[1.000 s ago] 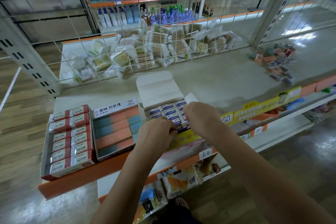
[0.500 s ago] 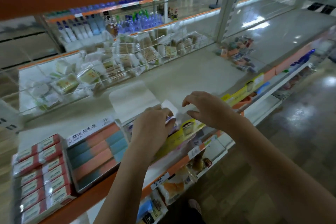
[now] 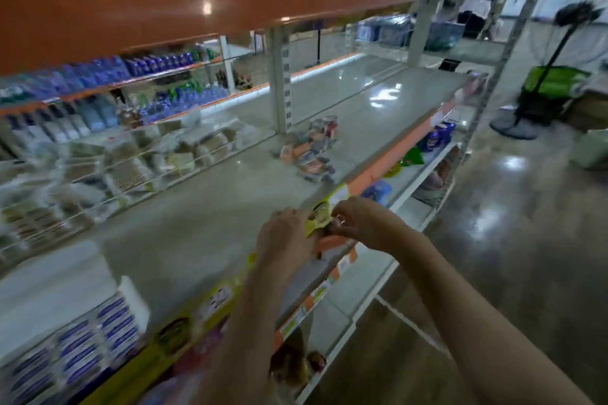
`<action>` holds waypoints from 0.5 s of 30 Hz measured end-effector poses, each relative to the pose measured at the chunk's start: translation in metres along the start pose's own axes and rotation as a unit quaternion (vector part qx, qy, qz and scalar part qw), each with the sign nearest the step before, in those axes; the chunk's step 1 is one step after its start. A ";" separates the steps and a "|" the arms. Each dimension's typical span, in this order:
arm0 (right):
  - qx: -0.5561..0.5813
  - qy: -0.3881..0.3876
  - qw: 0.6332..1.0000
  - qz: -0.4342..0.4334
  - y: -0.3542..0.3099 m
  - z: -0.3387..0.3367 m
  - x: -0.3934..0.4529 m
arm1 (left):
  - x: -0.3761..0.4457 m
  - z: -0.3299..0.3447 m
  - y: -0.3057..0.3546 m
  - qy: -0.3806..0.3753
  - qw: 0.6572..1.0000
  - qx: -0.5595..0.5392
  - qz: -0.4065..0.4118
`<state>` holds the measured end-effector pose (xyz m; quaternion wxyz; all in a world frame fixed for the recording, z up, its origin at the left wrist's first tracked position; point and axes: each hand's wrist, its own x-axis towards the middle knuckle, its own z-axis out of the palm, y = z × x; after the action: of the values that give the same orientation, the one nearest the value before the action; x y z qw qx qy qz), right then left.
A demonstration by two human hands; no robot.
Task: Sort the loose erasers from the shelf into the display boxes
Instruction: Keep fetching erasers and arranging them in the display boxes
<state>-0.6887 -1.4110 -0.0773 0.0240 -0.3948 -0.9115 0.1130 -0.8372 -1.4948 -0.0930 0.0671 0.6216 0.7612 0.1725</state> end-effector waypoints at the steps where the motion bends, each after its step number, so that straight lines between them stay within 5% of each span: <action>1: 0.003 0.004 1.000 0.004 0.016 -0.003 0.001 | 0.012 0.007 0.008 -0.001 1.000 -0.001 -0.002; 15: 0.061 0.015 0.998 -0.014 0.144 -0.027 0.144 | 0.180 0.034 0.008 0.056 0.993 -0.036 -0.101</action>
<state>-0.6810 -1.2063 -0.0895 0.0630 -0.3814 -0.9080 0.1617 -0.8587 -1.3133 -0.1017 0.0640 0.5284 0.8158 0.2264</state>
